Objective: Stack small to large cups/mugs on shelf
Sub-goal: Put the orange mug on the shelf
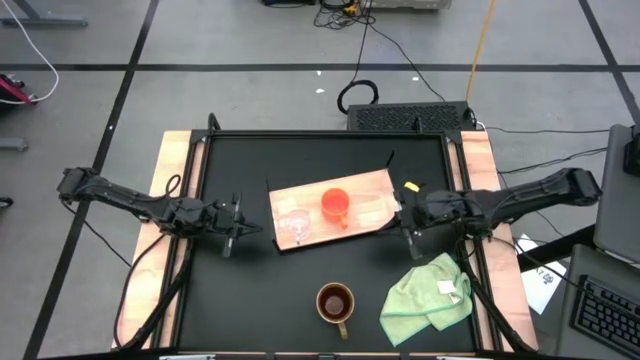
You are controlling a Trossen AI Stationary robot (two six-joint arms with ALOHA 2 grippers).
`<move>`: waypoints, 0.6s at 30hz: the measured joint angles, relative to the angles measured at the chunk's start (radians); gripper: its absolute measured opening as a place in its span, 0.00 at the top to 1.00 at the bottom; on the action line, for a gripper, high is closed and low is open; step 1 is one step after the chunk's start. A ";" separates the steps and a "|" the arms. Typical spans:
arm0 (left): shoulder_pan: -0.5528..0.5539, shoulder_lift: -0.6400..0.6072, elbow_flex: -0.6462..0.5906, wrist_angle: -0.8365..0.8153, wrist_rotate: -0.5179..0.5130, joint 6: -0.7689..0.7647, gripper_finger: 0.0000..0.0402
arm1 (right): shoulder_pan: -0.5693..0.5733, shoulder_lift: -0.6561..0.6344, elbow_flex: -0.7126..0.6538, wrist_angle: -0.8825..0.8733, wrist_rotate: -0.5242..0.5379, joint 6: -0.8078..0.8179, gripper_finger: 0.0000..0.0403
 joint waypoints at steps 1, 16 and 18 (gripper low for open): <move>0.000 0.000 0.000 0.000 0.000 0.000 0.98 | 0.000 0.021 0.000 0.018 0.000 -0.005 1.00; 0.000 0.000 0.000 -0.002 0.041 0.003 0.99 | -0.058 0.299 0.000 0.266 0.000 -0.020 1.00; 0.000 0.000 0.000 -0.002 0.053 0.003 0.99 | -0.071 0.319 0.000 0.283 0.000 -0.014 1.00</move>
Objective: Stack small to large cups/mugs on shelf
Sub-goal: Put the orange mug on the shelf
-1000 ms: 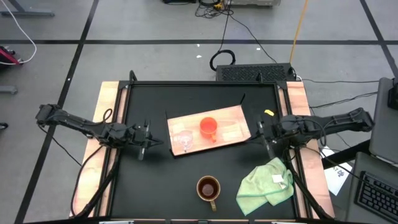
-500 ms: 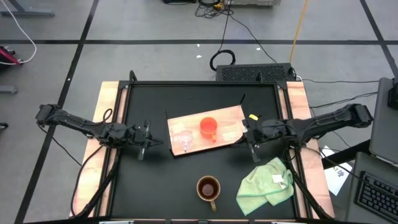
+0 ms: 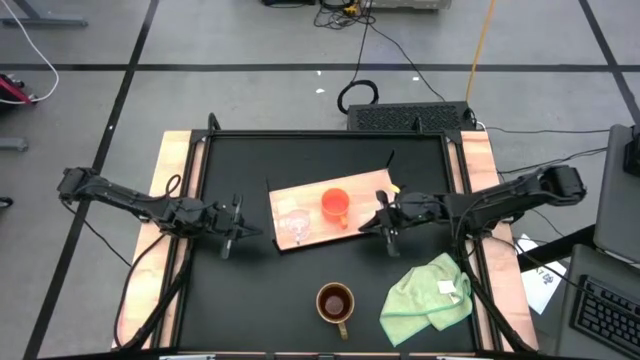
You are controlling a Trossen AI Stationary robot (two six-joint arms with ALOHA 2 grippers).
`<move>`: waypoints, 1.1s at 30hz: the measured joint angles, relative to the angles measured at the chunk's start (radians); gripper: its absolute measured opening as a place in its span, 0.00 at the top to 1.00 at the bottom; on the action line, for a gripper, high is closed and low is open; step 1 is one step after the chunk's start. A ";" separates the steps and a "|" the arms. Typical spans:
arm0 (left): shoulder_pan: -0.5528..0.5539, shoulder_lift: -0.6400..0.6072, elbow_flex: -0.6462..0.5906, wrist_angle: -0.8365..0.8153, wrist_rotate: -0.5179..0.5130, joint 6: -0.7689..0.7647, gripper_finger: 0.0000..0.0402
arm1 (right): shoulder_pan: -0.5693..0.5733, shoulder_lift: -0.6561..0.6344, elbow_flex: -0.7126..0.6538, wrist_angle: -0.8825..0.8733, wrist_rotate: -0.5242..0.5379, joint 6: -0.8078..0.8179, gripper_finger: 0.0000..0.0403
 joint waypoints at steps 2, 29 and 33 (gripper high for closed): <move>0.000 0.000 0.000 0.000 0.002 0.000 0.97 | -0.009 0.024 0.000 0.033 0.000 0.001 1.00; -0.001 0.000 0.000 -0.016 0.028 0.000 0.99 | 0.027 0.139 0.031 0.190 0.169 -0.113 1.00; -0.001 0.002 0.000 -0.028 0.028 -0.001 0.97 | 0.048 0.137 0.125 0.063 0.268 -0.174 1.00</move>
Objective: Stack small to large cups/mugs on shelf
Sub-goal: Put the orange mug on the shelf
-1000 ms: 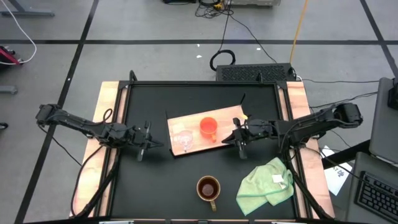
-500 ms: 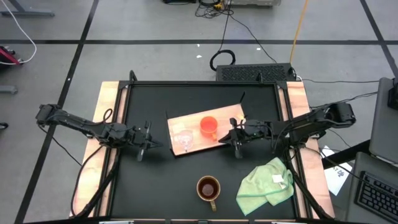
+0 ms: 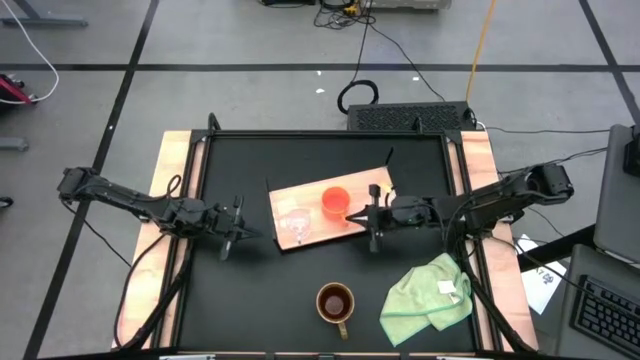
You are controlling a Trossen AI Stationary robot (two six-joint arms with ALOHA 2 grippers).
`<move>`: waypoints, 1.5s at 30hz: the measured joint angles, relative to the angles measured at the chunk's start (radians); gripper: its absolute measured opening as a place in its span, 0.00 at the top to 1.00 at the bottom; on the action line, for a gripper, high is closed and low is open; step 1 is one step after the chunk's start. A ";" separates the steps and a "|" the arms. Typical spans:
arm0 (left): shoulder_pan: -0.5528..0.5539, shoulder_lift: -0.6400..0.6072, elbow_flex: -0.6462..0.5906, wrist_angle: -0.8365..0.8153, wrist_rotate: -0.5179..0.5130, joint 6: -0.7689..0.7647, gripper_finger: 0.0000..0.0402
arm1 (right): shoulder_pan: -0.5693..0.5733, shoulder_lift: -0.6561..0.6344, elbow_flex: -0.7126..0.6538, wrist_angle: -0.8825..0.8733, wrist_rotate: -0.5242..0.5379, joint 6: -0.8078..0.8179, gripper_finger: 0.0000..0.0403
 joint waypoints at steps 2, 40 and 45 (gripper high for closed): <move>0.001 0.000 0.000 -0.002 0.000 0.000 0.96 | -0.001 0.000 0.061 -0.096 0.002 -0.003 1.00; -0.041 0.000 0.000 -0.011 0.027 0.016 0.95 | 0.137 0.120 0.136 -0.236 0.549 0.265 1.00; -0.041 0.000 0.000 -0.020 0.027 0.016 0.95 | 0.160 0.120 0.136 -0.261 0.556 0.304 1.00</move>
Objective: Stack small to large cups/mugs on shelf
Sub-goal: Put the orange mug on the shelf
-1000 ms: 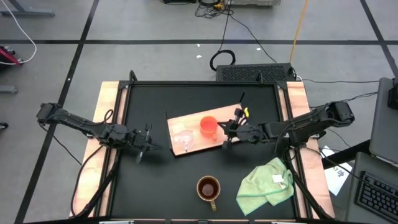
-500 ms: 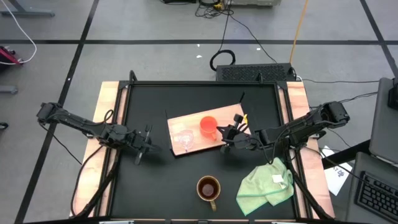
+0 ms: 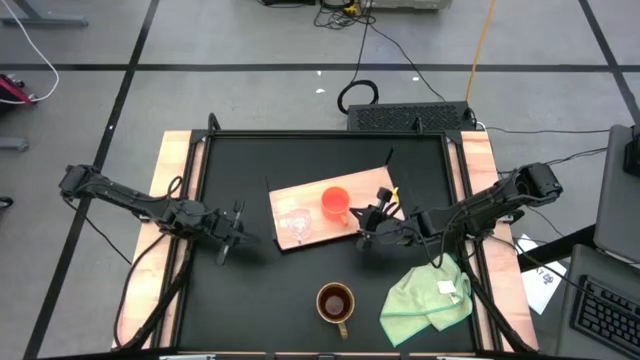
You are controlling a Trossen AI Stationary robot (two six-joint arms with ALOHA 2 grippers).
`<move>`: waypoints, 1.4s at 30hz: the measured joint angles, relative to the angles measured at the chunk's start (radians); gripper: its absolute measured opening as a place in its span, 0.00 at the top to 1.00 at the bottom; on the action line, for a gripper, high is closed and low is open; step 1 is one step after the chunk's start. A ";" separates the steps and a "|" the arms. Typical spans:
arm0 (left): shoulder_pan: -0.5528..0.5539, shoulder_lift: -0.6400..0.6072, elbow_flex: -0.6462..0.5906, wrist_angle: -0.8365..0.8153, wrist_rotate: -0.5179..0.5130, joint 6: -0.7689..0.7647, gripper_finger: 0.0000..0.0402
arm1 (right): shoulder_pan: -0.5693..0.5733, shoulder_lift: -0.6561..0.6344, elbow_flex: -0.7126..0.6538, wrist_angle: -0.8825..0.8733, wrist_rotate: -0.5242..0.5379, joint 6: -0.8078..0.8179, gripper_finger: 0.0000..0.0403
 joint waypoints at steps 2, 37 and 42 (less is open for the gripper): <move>0.000 0.000 0.000 -0.005 0.000 0.000 0.95 | 0.017 0.000 0.000 -0.011 0.039 0.013 1.00; 0.000 0.000 0.000 -0.004 0.025 0.003 0.95 | 0.037 0.040 -0.001 -0.038 -0.071 0.074 1.00; -0.017 0.000 0.000 -0.004 0.026 0.007 0.95 | 0.036 0.040 -0.001 -0.037 -0.083 0.046 1.00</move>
